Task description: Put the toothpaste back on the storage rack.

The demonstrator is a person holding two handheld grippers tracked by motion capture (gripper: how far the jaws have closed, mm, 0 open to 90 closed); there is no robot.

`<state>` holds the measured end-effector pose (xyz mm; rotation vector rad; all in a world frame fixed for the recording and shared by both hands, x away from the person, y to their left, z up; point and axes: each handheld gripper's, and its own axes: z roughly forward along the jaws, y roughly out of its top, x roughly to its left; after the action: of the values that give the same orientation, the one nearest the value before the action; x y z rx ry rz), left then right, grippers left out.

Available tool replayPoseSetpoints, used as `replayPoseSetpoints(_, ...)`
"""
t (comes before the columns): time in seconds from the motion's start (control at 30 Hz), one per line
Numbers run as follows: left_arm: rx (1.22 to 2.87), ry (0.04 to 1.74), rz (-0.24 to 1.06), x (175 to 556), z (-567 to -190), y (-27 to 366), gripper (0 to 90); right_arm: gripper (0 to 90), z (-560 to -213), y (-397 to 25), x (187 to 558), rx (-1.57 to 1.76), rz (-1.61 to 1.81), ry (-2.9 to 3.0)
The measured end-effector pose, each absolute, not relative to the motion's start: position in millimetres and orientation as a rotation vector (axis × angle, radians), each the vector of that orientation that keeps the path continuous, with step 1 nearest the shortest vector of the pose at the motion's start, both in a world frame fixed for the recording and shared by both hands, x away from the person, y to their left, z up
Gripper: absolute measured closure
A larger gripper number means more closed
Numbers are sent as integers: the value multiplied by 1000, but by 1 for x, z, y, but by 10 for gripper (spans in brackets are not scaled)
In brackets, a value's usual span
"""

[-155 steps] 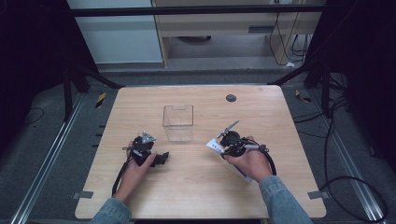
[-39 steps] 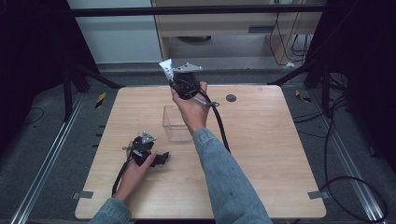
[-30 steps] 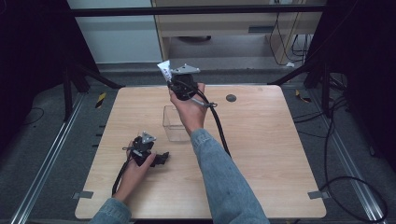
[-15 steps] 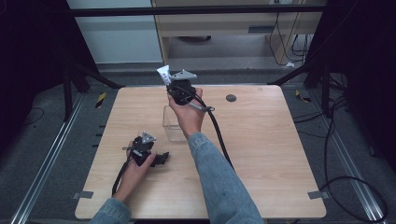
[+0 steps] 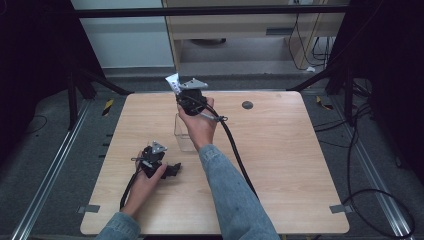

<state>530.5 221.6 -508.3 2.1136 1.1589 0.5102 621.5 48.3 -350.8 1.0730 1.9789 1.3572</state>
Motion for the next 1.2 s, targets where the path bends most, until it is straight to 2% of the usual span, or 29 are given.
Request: replayPoseSetpoints(1.2,2107,1162,510,531,-509,221,0,786,-386,49,609,1116,1254,2073)
